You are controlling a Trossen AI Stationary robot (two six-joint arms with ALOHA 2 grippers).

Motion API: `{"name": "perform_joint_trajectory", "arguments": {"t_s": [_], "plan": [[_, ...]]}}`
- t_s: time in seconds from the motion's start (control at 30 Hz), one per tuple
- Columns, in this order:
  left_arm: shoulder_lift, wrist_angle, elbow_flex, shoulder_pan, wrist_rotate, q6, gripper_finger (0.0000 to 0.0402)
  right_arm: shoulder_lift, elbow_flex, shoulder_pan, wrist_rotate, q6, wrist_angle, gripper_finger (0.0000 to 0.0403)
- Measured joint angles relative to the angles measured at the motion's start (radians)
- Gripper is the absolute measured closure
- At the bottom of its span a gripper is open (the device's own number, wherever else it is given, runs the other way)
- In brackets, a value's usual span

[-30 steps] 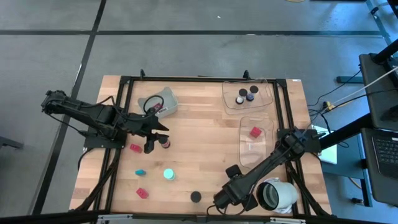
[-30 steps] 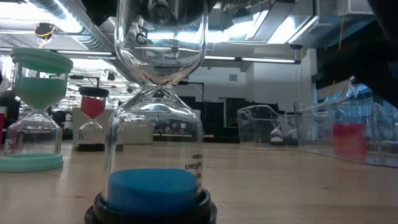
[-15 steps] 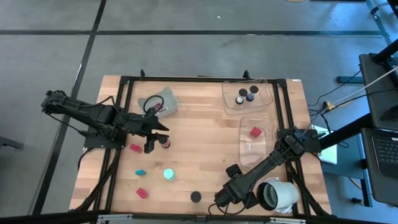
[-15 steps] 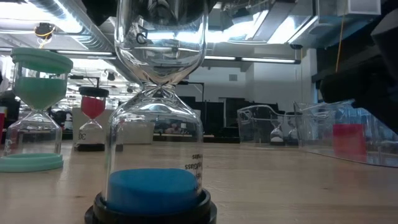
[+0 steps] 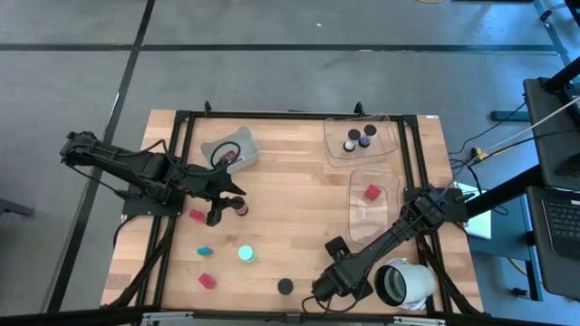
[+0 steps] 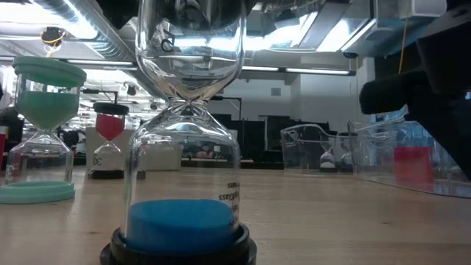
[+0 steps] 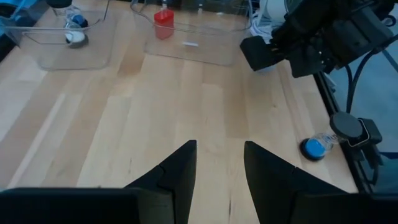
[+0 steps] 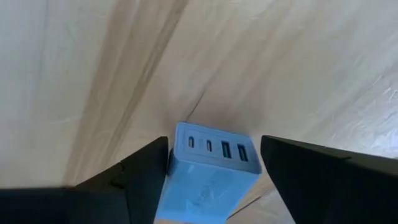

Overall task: Pick & Place Office items
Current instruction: Put the white charger adapter into the bottom transparent bin

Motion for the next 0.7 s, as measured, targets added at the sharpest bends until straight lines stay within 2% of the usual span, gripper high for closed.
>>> {"name": "perform_joint_trajectory", "arguments": {"t_s": [0.1,0.2,0.27,0.5,0.7], "plan": [[0.000,0.000,0.000,0.000,0.001,0.000,0.0272,0.000,0.000,-0.001,-0.034,0.004,0.000,0.0157],[0.000,0.000,0.000,0.000,0.001,0.000,0.0272,0.000,0.000,-0.001,-0.103,0.082,-0.006,0.0161],[0.000,0.000,0.000,0.000,0.001,0.000,0.0272,0.000,0.000,0.000,-0.109,0.136,-0.013,0.0158],[0.000,0.000,0.000,0.000,0.001,0.000,0.0272,0.000,0.000,-0.003,-0.084,0.247,-0.012,0.0114],[0.000,0.000,0.000,0.000,0.001,0.000,0.0272,0.000,0.000,-0.002,-0.172,0.311,-0.037,0.0071]]}}
